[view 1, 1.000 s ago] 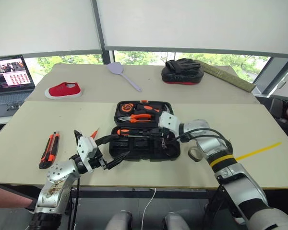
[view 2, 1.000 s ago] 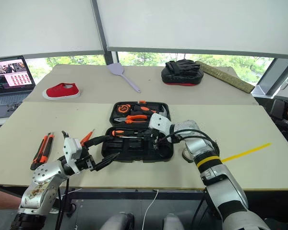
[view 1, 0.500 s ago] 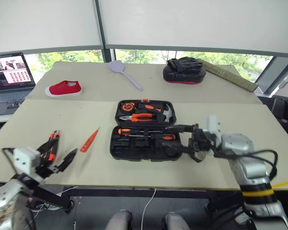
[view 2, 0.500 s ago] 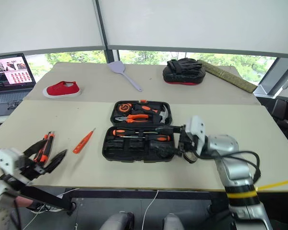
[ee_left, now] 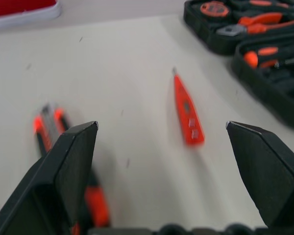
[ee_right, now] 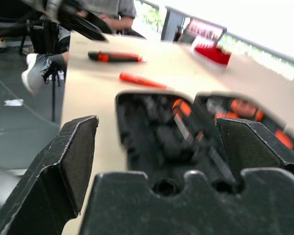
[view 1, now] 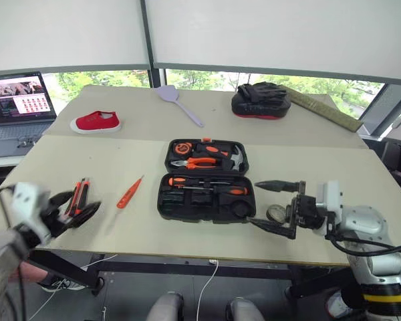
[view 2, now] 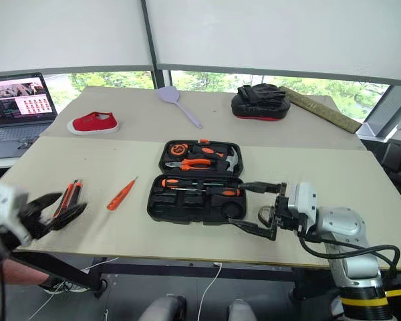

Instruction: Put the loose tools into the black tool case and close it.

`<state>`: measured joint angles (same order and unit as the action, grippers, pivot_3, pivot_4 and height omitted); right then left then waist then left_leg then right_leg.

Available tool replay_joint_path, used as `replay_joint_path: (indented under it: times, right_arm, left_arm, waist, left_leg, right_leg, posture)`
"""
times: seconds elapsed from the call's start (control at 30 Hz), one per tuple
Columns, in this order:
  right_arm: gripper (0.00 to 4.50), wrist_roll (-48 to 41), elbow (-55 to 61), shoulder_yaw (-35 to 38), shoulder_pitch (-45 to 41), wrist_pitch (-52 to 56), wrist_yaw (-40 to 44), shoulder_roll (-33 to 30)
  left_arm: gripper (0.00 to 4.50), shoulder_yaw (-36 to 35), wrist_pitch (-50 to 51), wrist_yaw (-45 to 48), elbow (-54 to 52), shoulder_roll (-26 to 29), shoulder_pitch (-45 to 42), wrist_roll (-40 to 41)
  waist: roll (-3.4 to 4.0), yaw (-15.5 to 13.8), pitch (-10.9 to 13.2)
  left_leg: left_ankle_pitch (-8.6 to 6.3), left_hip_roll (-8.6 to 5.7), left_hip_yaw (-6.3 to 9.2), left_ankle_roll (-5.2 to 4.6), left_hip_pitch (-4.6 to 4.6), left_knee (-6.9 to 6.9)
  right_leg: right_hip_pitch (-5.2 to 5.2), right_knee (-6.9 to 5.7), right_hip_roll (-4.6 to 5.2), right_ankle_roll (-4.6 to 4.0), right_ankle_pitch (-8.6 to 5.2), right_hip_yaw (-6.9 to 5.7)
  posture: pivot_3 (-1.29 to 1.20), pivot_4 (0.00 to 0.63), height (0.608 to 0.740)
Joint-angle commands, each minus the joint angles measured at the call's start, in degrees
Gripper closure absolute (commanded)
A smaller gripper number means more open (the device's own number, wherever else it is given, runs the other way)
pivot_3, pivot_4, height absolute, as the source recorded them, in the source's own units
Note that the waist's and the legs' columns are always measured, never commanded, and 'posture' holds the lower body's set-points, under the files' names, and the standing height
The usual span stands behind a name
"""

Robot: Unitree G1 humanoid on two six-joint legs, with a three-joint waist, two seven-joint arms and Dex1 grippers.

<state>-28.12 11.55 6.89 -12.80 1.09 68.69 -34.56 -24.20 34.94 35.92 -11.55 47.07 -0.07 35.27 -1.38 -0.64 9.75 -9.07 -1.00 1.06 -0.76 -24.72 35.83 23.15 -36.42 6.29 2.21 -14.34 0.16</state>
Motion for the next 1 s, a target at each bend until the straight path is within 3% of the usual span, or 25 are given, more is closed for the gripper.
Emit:
replay_joint_path:
  times: [0.03, 0.13, 0.27, 0.37, 0.53, 0.67, 0.8, 1.0]
  right_arm:
    - [0.02, -0.11, 0.55, -0.83, -2.94, -1.47, -0.77, 0.5]
    - [0.02, 0.35, -0.42, -1.96, -6.18, -1.46, -1.51, 0.95]
    - [0.02, 0.36, -0.6, -2.75, -8.0, -1.45, -1.61, 1.13]
    - [0.0, -0.38, 0.63, -3.18, -8.3, -0.36, -1.24, 0.48]
    - [0.0, -1.37, 2.66, -2.62, -7.85, 0.96, -1.9, -0.65]
    - [0.0, -1.65, 3.36, -1.55, -6.52, 1.03, -2.24, -1.73]
    - [0.0, -2.51, 4.47, 0.64, -4.99, 1.94, -2.91, -3.75]
    - [0.0, -1.62, 1.35, 4.6, -1.53, 4.22, -1.59, -10.8]
  left_arm:
    - [0.0, 7.15, 8.76, -3.85, -0.53, 2.28, -6.68, -2.97]
    - [0.0, 14.07, 12.97, -6.13, 5.23, 0.04, -14.79, -6.55]
    - [0.0, 20.29, 11.43, -6.08, 12.24, -1.99, -19.91, -11.95]
    - [0.76, 22.27, 12.05, -4.76, 13.7, -2.33, -19.92, -13.36]
    - [2.66, 19.96, 12.87, 0.62, 12.9, -1.1, -16.98, -11.44]
    - [4.0, 16.87, 7.16, 5.95, 16.55, -1.54, -19.83, -10.58]
    - [4.05, 17.34, -1.83, 16.74, 18.11, -0.49, -25.21, -9.5]
    - [4.05, 29.7, -13.45, 36.86, 16.51, 1.03, -35.69, -14.57]
  waist:
    - [0.0, 0.04, 0.0]
    - [-0.03, 0.3, 0.02]
    - [-0.06, 0.48, 0.03]
    - [-0.08, 0.35, 0.05]
    - [-0.07, 0.5, 0.04]
    - [-0.07, 0.31, 0.04]
    - [-0.14, -0.31, 0.08]
    - [-0.18, -0.88, 0.11]
  left_leg:
    - [0.01, -0.04, -0.03, 0.01, -0.02, 0.01]
    - [0.17, -0.09, -0.14, -0.26, -0.07, 0.01]
    - [0.16, -0.03, -0.22, -0.49, -0.15, -0.03]
    - [0.08, 0.02, -0.23, -0.49, -0.15, -0.02]
    - [0.07, 0.05, -0.35, -0.48, -0.04, 0.01]
    - [-0.02, 0.03, -0.42, -0.34, -0.02, 0.0]
    - [-0.01, -0.02, -0.46, -0.35, -0.15, 0.04]
    - [-0.03, -0.09, -0.63, -0.34, -0.55, 0.16]
  right_leg:
    - [-0.04, 0.02, -0.07, 0.31, 0.18, 0.04]
    - [-0.09, 0.1, -0.3, 0.07, 0.43, 0.24]
    - [0.0, 0.17, -0.6, 0.09, 0.48, 0.41]
    - [0.01, 0.16, -0.63, 0.08, 0.47, 0.44]
    - [-0.04, 0.19, -0.51, 0.06, 0.49, 0.56]
    - [-0.01, 0.2, -0.31, 0.06, 0.49, 0.54]
    - [0.04, 0.23, -0.18, 0.08, 0.51, 0.46]
    - [0.14, 0.5, 0.06, 0.16, 0.65, 0.34]
  posture:
    - [0.0, 0.15, 0.74]
    - [0.0, 0.15, 0.74]
    - [0.0, 0.15, 0.74]
    - [0.0, 0.15, 0.74]
    - [0.0, 0.15, 0.74]
    - [0.0, 0.15, 0.74]
    - [0.0, 0.15, 0.74]
    - [0.0, 0.15, 0.74]
